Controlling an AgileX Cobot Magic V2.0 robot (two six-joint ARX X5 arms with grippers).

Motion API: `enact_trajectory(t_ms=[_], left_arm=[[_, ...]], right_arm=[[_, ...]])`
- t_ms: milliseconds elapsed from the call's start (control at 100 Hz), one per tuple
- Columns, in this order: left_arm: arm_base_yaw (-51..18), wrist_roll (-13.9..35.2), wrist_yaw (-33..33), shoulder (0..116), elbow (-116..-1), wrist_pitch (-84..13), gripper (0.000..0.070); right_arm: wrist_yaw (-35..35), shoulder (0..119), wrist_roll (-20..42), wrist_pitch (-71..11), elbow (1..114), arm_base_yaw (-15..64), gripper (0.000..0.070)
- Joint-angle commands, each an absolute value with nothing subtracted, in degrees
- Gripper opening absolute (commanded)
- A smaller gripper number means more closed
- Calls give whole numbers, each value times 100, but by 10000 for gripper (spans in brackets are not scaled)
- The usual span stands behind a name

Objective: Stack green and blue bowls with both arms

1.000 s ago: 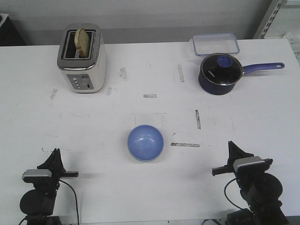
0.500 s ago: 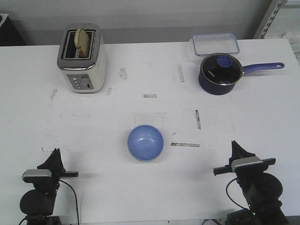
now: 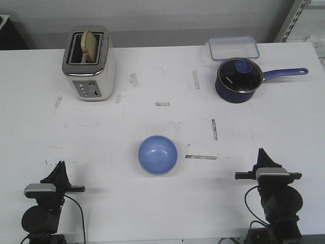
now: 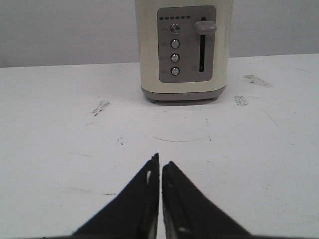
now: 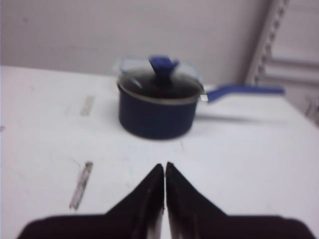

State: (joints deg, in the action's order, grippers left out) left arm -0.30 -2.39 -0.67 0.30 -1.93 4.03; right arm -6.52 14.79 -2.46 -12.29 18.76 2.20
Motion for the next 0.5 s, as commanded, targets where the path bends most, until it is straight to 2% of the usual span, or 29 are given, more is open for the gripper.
enact_trajectory(t_ms=[0,340,440,490], left_arm=[[-36,-222,-60,19,-71,475,1],[-36,-224,-60,19,-71,478,1],[-38,-222,-60,19,-71,471,1],[-40,-224,-60,19,-71,480,1]], right_arm=[[-499,1358,75,-1033,1732,51,0],[-421,-43,196,-541,508,-220,0],[-388,5,397,91,80,-209,0],[-340,5,489,-40,71,-209,0]])
